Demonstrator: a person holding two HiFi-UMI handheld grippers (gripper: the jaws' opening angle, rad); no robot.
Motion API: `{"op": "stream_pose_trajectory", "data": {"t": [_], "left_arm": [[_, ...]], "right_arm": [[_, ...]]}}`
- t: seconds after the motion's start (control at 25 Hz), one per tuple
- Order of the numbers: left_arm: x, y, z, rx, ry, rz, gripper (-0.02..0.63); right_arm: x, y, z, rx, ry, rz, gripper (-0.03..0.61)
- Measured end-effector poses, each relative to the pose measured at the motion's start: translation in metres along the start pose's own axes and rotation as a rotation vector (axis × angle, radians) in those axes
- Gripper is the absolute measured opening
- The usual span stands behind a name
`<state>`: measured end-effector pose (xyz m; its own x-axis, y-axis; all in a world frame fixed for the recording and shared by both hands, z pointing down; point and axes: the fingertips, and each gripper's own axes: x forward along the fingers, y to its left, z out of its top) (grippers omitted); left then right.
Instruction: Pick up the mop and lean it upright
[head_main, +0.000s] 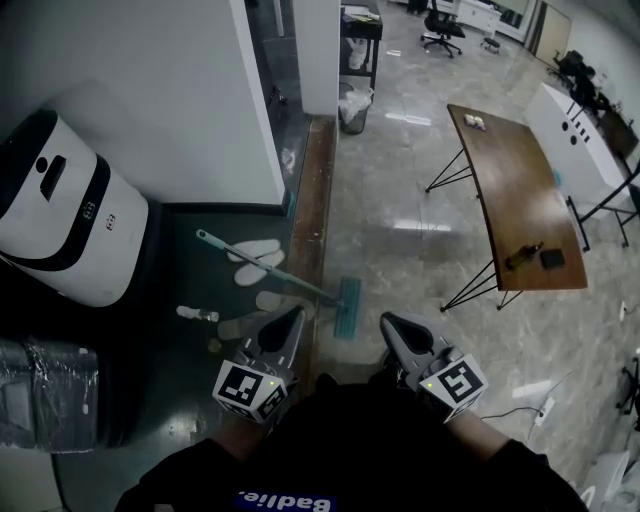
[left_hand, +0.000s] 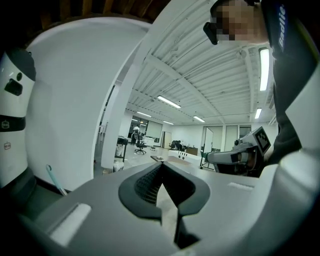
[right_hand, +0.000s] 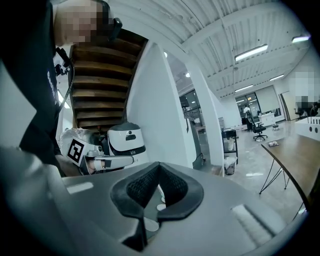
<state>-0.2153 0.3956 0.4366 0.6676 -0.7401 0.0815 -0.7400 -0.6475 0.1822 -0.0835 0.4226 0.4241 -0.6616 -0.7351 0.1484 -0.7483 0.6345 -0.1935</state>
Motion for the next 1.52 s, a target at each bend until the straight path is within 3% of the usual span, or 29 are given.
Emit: {"op": "stream_pose_trajectory", "data": {"t": [0.48, 0.56, 0.68, 1.04, 1.52], "left_arm": [[0.005, 0.05, -0.023, 0.047, 0.035, 0.086, 0.02], [0.007, 0.057, -0.028, 0.051, 0.048, 0.093, 0.069], [0.009, 0.07, -0.036, 0.058, 0.065, 0.11, 0.092], [0.014, 0.116, -0.061, 0.079, 0.096, 0.181, 0.123], [0.016, 0.192, -0.11, 0.04, 0.167, 0.286, 0.146]], "right_arm": [[0.008, -0.005, -0.003, -0.024, 0.023, -0.02, 0.031], [0.01, -0.005, -0.004, -0.025, 0.027, -0.025, 0.034], [0.012, -0.007, -0.004, -0.03, 0.03, -0.029, 0.037], [0.016, -0.011, -0.003, -0.04, 0.043, -0.053, 0.037], [0.019, -0.016, -0.006, -0.048, 0.087, -0.094, 0.04]]}}
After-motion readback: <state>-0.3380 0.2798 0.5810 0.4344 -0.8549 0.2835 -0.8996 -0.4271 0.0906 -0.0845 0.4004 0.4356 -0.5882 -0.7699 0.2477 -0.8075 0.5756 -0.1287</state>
